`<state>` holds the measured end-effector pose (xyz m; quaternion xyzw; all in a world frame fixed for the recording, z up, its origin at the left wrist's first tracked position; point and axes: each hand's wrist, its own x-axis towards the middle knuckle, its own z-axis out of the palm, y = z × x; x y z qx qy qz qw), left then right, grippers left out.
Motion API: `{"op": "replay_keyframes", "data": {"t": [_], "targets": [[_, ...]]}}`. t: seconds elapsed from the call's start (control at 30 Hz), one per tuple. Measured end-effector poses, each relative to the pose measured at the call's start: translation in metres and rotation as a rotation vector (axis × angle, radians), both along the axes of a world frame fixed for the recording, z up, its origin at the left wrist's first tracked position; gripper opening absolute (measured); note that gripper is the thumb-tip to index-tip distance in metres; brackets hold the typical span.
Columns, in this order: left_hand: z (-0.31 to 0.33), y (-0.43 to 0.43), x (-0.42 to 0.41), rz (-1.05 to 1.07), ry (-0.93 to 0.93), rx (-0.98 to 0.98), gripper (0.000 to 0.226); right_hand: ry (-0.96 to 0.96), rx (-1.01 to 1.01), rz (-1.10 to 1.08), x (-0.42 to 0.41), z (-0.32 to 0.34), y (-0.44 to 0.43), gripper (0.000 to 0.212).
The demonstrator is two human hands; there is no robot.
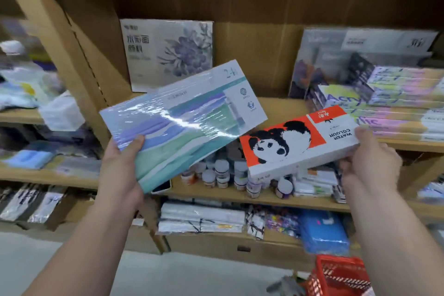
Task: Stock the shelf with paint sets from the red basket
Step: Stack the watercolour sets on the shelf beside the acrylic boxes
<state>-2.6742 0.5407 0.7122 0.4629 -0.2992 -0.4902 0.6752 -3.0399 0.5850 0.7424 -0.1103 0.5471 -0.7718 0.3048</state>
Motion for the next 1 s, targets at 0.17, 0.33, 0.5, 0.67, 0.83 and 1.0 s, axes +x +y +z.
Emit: {"op": "replay_keyframes", "data": {"t": [0.17,0.33,0.5,0.67,0.83,1.0], "targets": [[0.021,-0.044,0.036,0.040,-0.047,-0.068,0.015,-0.010,-0.029,-0.014,0.036,0.009,-0.056,0.015],[0.032,-0.090,0.052,0.070,-0.130,-0.119,0.017,-0.061,-0.003,0.001,0.055,-0.003,-0.115,0.016],[0.033,-0.131,0.059,0.096,-0.276,-0.163,0.018,0.091,0.105,0.022,0.056,-0.017,-0.179,0.011],[0.030,-0.165,0.071,0.128,-0.424,-0.173,0.017,0.585,0.313,0.206,0.044,-0.033,-0.226,0.038],[0.030,-0.190,0.078,0.080,-0.584,-0.186,0.022,0.884,0.498,0.391,0.038,-0.038,-0.250,0.032],[0.029,-0.226,0.085,0.036,-0.643,-0.186,0.028,1.303,0.650,0.411,0.061,-0.013,-0.265,0.055]]}}
